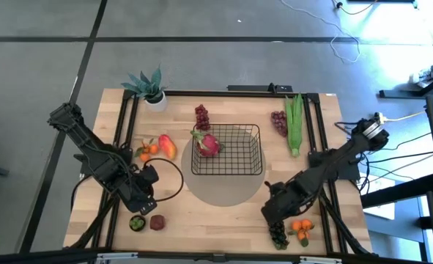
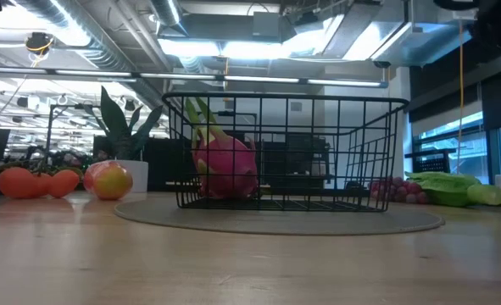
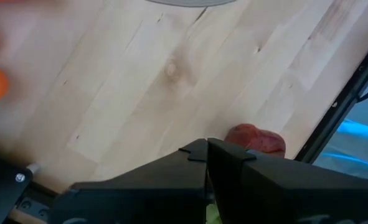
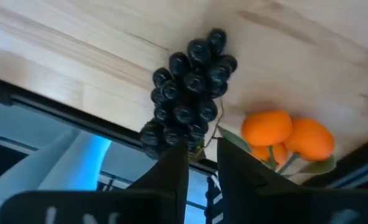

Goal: Build produce basket
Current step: Put the black grapes into the black wire basket

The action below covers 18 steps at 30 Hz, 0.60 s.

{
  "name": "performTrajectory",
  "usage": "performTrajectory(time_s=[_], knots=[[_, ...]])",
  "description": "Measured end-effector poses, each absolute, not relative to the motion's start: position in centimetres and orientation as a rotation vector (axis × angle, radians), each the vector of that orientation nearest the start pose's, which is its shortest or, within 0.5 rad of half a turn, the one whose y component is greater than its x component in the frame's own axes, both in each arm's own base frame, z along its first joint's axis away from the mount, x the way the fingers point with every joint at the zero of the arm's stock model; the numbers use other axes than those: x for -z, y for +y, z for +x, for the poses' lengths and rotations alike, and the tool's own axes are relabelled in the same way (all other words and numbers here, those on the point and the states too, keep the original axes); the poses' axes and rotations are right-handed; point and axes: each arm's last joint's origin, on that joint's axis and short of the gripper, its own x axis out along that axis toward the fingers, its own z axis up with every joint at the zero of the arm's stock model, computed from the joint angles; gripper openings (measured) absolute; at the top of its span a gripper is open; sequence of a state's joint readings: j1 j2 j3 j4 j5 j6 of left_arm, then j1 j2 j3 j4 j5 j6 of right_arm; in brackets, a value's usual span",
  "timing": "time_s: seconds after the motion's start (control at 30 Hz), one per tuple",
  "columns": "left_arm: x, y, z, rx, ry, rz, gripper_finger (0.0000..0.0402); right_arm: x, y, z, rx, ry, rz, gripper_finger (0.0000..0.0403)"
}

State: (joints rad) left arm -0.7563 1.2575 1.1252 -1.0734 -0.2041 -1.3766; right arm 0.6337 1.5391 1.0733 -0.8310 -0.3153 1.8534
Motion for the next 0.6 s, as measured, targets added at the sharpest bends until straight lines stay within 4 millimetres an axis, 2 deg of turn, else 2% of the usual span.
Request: performTrajectory(time_s=[0.33,0.6], knots=[[-29.2,-15.0,16.8,-0.309,1.139,-0.658,0.0,-19.3,19.0,23.9,0.597,1.592,1.24,0.007],[-29.2,-15.0,16.8,-0.31,1.137,-0.657,0.0,-17.9,19.5,24.3,0.619,1.607,1.22,0.007]])
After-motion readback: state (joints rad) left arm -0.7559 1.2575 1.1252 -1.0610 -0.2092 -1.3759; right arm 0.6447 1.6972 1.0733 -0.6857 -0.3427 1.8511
